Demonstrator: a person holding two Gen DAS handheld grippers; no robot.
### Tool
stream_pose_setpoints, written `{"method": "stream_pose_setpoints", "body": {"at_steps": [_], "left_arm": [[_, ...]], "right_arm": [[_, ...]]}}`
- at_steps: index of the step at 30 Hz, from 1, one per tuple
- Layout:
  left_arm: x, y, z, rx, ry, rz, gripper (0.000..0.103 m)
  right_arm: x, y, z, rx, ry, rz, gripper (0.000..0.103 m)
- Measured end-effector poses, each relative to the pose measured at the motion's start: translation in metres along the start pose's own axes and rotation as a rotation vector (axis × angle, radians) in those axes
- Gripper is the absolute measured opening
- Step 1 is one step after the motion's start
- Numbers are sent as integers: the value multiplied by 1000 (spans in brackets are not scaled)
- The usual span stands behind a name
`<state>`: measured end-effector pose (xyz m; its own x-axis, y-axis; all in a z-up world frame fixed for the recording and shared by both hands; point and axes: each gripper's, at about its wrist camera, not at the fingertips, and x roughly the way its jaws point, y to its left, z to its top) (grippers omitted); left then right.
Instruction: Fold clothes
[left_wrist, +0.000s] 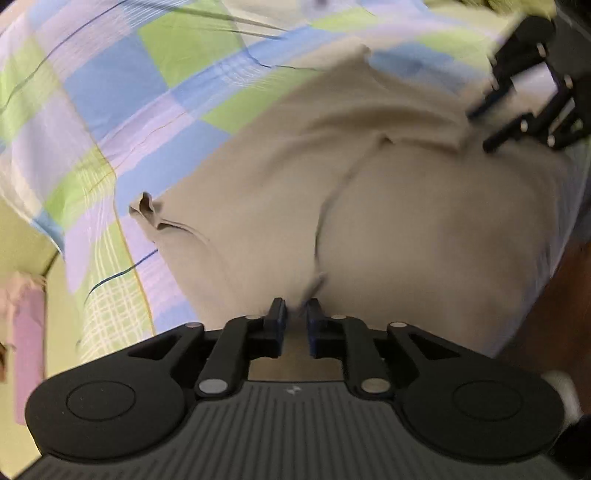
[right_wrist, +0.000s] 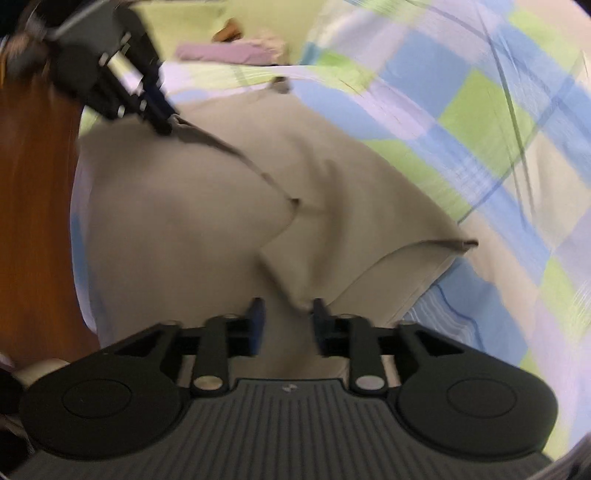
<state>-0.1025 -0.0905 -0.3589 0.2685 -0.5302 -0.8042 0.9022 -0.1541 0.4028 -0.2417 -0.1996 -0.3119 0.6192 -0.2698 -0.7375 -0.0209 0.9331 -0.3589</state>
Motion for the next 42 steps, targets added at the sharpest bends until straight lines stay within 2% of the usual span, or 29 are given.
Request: {"method": "stream_pose_setpoints", "body": {"at_steps": [2, 3, 5, 7, 10, 13, 14, 15, 18, 24, 28, 35, 42], "left_arm": [[-6, -12, -4, 123, -4, 53, 28], [-5, -14, -3, 164, -5, 78, 33], [-1, -20, -1, 253, -13, 141, 36], [6, -24, 3, 335, -18, 172, 36], [14, -29, 6, 436, -11, 172, 35], [19, -37, 0, 528, -21, 183, 31], [20, -38, -2, 537, -23, 185, 26], [20, -37, -2, 528, -22, 183, 7], [18, -36, -1, 487, -21, 183, 2], [-5, -38, 4, 416, -63, 177, 1], [-26, -46, 3, 370, -83, 173, 1], [-33, -80, -20, 344, -38, 153, 2], [-28, -99, -29, 313, -12, 178, 2]], "right_arm": [[-5, 10, -1, -54, 17, -43, 32], [-5, 14, -1, -79, 24, -62, 33], [-3, 23, 4, -148, 26, -128, 33], [3, 28, 12, -199, 26, -165, 33], [12, 34, 16, -280, 47, -189, 31], [17, 36, 13, -342, 57, -194, 20], [17, 37, 12, -352, 55, -196, 13], [17, 38, 11, -358, 52, -200, 3], [13, 33, 10, -338, 25, -196, 0], [-3, 27, 11, -304, 4, -200, 0], [-20, 40, 15, -313, 2, -173, 0], [-35, 83, 4, -318, 29, -123, 0], [-35, 103, -3, -319, 26, -122, 0]]}}
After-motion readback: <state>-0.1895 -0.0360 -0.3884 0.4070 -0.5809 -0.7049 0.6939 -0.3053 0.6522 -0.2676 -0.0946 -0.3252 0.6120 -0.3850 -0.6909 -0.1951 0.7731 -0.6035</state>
